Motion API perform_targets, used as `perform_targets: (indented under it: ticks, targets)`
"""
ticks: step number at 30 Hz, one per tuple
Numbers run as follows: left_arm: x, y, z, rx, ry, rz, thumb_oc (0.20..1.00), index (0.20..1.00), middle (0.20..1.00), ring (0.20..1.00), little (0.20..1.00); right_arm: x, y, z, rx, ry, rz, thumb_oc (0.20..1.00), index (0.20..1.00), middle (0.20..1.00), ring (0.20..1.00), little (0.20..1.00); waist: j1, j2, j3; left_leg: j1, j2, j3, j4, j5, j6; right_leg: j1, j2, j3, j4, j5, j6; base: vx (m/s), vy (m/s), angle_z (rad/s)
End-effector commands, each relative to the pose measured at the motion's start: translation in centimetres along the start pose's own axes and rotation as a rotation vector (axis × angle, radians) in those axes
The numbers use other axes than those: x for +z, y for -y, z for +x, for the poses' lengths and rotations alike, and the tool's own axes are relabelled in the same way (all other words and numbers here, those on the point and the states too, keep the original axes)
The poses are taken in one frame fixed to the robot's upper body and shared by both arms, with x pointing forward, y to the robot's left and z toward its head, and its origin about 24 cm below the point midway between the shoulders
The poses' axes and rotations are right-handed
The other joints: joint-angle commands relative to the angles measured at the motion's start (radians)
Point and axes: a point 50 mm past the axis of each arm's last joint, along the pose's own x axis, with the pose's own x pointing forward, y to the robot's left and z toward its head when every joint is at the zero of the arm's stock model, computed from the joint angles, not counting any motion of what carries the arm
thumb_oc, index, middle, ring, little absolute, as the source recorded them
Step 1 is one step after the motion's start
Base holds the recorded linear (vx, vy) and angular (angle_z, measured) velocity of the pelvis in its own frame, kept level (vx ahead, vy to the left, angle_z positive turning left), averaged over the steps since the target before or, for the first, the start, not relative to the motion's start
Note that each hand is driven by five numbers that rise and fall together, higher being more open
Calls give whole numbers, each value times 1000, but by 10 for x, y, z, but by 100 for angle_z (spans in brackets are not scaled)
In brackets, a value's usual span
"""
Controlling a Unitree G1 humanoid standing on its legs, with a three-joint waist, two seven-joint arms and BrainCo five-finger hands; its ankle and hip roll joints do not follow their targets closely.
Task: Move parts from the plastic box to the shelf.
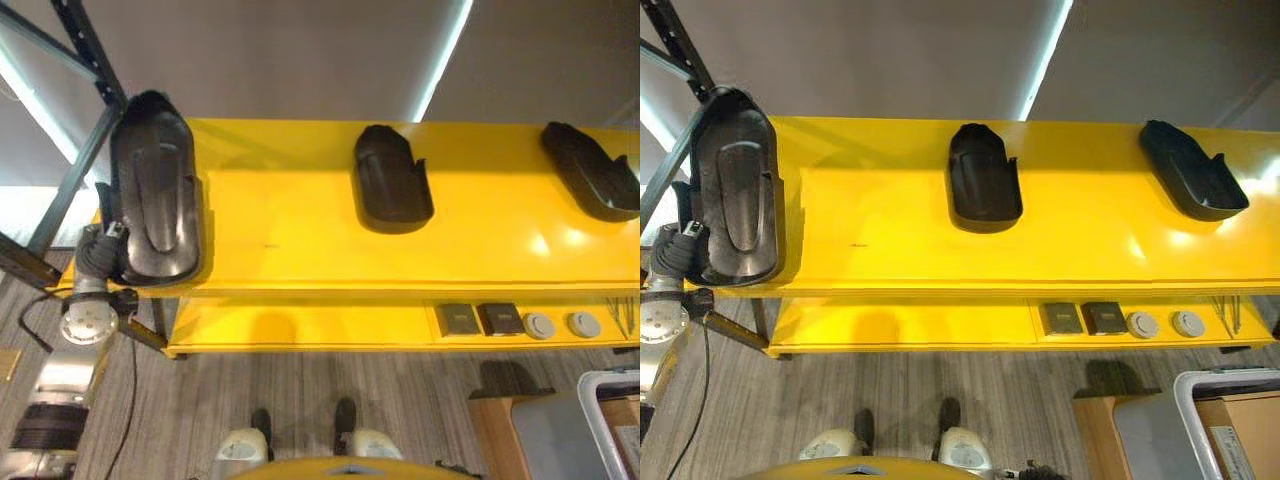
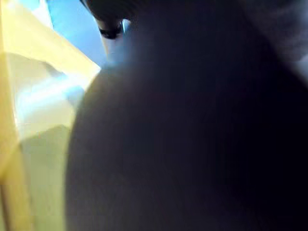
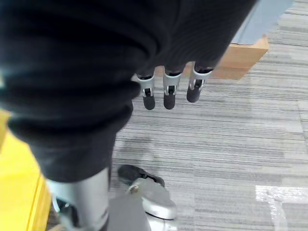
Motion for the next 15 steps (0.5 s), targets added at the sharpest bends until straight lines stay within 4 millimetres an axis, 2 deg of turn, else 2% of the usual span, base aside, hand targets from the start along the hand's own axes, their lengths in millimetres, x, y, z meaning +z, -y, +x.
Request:
perform_targets:
  ticks: [1, 5, 7, 15]
  targets:
    - [41, -19, 31, 42, 117, 71, 200, 200, 200, 200, 200, -10, 10, -2, 9, -48, -73, 1000, 1000, 1000, 1000, 1000, -27, 14, -40, -57, 30, -14, 73, -37, 3, -25, -31, 56, 102, -96, 87, 126, -46, -4]
    - [31, -29, 47, 51, 21, 137, 200, 200, 200, 200, 200, -10, 17, -3, 12, -55, -112, 1000, 1000, 1000, 1000, 1000, -59, 27, -45, -54, 40, 5, 71, -31, -1, -29, -21, 69, 110, -107, 81, 77, -1, -10]
    - [26, -32, 62, 66, -55, 164, 200, 200, 200, 200, 200, -14, 21, -3, 11, -71, -139, 1000, 1000, 1000, 1000, 1000, -90, 44, -39, -65, 43, 22, 77, -28, 0, -48, -17, 88, 134, -119, 79, 74, 21, -21]
    - [20, -8, 68, -12, -118, 181, 200, 200, 200, 200, 200, -13, 26, -2, 8, -63, -147, 1000, 1000, 1000, 1000, 1000, -115, 47, -13, -88, 38, 31, 79, -26, 2, -68, -7, 122, 123, -113, 75, -18, 1, -13]
